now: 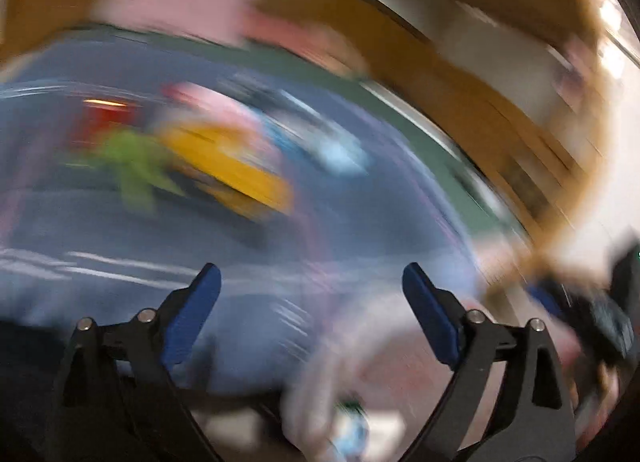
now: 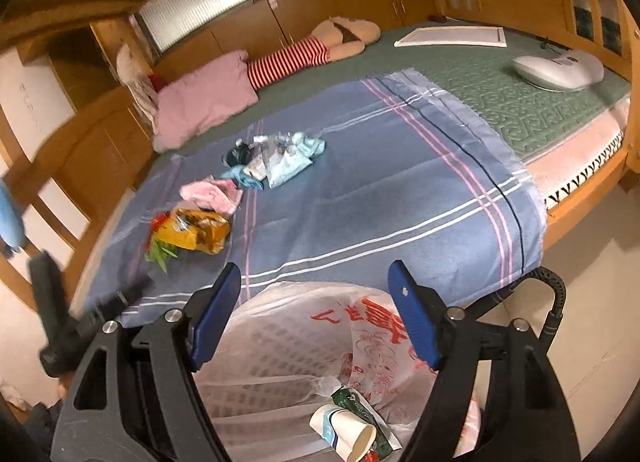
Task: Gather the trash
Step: 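Lower the paper cup into the white bag and open the left gripper, then grasp the green folded paper with the left gripper while the right grasps the yellow chip bag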
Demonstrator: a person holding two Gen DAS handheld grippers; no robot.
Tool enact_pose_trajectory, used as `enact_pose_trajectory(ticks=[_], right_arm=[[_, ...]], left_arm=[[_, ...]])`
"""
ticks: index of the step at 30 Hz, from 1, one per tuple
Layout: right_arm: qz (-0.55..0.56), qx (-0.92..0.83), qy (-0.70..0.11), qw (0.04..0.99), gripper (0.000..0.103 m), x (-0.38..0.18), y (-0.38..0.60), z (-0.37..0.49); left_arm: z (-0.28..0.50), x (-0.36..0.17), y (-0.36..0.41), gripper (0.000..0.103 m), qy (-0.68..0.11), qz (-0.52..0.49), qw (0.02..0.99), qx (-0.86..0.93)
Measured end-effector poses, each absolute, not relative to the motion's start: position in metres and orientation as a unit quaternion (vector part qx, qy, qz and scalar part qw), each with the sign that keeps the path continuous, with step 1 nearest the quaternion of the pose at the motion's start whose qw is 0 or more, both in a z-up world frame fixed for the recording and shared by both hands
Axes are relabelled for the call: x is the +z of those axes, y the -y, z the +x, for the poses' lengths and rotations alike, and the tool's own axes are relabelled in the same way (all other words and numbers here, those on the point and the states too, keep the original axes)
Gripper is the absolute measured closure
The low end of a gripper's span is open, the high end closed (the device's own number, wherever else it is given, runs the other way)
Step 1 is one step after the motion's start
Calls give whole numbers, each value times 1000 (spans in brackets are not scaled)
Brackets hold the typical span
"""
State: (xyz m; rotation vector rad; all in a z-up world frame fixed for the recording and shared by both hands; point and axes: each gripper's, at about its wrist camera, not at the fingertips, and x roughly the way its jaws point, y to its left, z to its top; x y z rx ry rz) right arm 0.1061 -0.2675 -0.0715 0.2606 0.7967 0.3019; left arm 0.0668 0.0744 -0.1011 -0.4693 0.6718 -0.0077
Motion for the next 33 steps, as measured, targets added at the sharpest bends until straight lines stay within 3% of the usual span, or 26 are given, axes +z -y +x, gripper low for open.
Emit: enact_pose_trajectory(ticks=[3, 7, 12, 19, 23, 27, 31, 33], right_arm=[[116, 167, -392, 897, 28, -73, 241, 123], [105, 176, -397, 895, 28, -74, 205, 156], [122, 176, -406, 889, 28, -71, 180, 181], [56, 199, -426, 881, 28, -84, 114, 204], [6, 229, -446, 865, 28, -96, 56, 225], [-47, 223, -463, 856, 27, -115, 14, 241], [-70, 232, -485, 841, 28, -138, -8, 249], [-71, 235, -476, 845, 60, -141, -8, 244]], left_arm=[[71, -105, -103, 3, -310, -284, 905, 66], [95, -130, -120, 3, -378, -330, 860, 94], [105, -106, -120, 3, -352, -258, 894, 104], [117, -55, -170, 3, -287, -147, 916, 239], [111, -77, -223, 3, -300, -325, 870, 219], [125, -126, -256, 3, -365, -481, 778, 176], [128, -134, -255, 3, -366, -483, 775, 179], [131, -131, -245, 3, -365, -451, 794, 179]])
